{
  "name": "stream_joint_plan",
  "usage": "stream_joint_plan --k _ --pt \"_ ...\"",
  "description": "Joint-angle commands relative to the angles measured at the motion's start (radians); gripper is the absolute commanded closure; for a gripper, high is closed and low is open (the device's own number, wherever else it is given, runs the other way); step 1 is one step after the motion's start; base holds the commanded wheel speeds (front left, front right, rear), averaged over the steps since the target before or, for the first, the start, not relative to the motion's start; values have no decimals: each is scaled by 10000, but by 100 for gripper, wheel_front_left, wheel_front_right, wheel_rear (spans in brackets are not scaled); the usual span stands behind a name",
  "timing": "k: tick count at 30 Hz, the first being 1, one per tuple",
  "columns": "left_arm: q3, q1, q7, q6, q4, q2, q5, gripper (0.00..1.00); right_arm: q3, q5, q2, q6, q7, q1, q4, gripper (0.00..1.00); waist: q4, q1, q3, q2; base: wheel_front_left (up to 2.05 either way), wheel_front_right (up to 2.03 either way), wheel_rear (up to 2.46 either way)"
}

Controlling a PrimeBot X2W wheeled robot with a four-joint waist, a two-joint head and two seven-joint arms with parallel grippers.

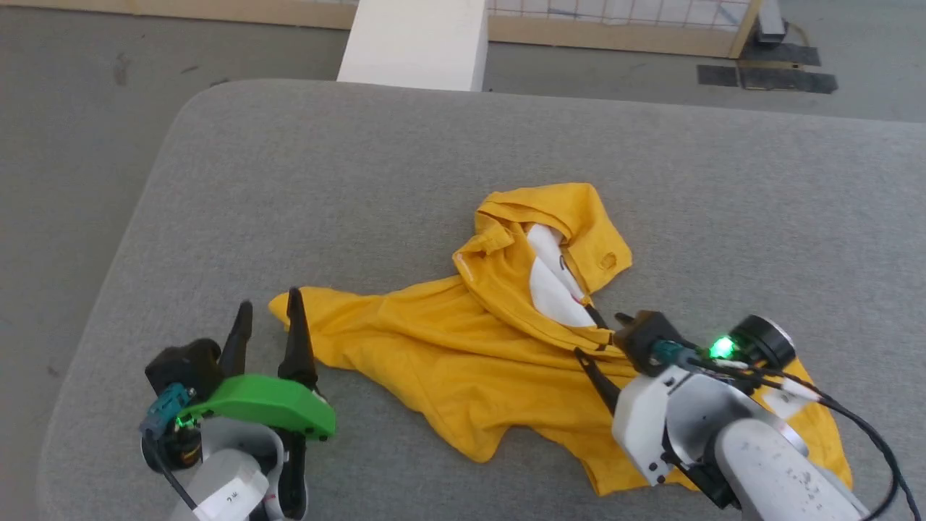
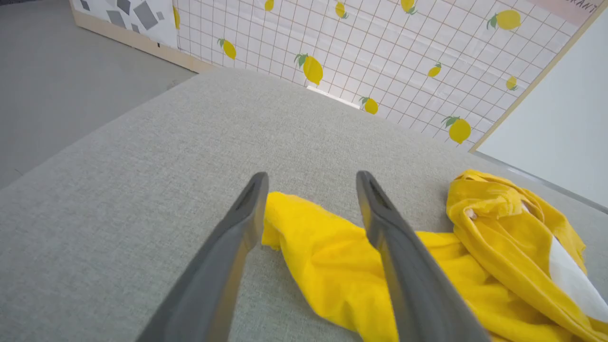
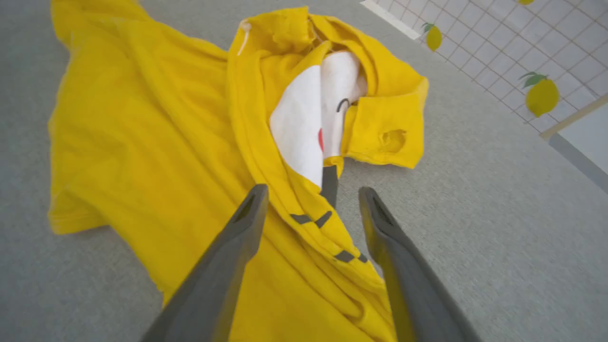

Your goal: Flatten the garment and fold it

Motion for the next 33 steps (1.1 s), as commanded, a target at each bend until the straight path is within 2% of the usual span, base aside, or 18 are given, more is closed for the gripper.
stream_joint_plan --k 1,6,7,8,9,10,15,22,26,30,31,32,33 --pt "208 90 -70 -96 -245 -171 362 0 341 115 -135 -15 73 -376 192 0 245 0 180 0 0 0 0" --pt "798 237 -73 -535 -522 -729 1153 0 1484 220 -568 -15 349 -1318 1023 0 495 0 346 0 0 0 0" --pt "908 264 -73 -624 -514 -844 1277 0 1620 249 -621 -15 444 -1467 1214 18 540 0 377 0 0 0 0" --pt "1014 283 -74 -712 -503 -951 1383 0 1700 284 -658 -15 533 -1602 1394 56 578 0 405 0 0 0 0" --pt "1083 292 -74 -792 -483 -1027 1460 0 1747 350 -678 -15 619 -1686 1530 81 615 0 424 0 0 0 0" --pt "1167 298 -74 -886 -449 -1110 1549 0 1672 457 -683 -15 659 -1784 1660 100 652 0 444 0 0 0 0" --pt "1547 292 -75 -1213 -335 -1408 1814 0 522 629 -669 -15 473 -2280 1866 100 739 0 549 0 0 0 0" --pt "1792 143 -75 -1568 -74 -1640 2070 0 -2238 572 -484 -15 376 -3283 2675 100 858 0 808 0 0 0 0" --pt "1724 -57 -75 -1738 83 -1714 2179 0 -4185 -167 -514 -15 172 -4014 3774 100 1035 0 1036 0 0 0 0" --pt "1654 -223 -75 -1857 218 -1756 2271 0 -5071 -725 -356 -15 19 -4482 4641 100 1173 0 1188 0 0 0 0" --pt "1650 -234 -75 -1872 253 -1762 2278 0 -5175 -770 -286 -15 -56 -4555 4762 76 1174 0 1201 0 0 0 0" --pt "1654 -242 -75 -1888 288 -1768 2288 0 -5266 -794 -210 -15 -158 -4611 4879 0 1162 0 1209 0 0 0 0" --pt "1661 -253 -75 -1900 308 -1773 2302 0 -5407 -774 -137 -15 -313 -4646 4945 0 1137 0 1215 0 0 0 0"
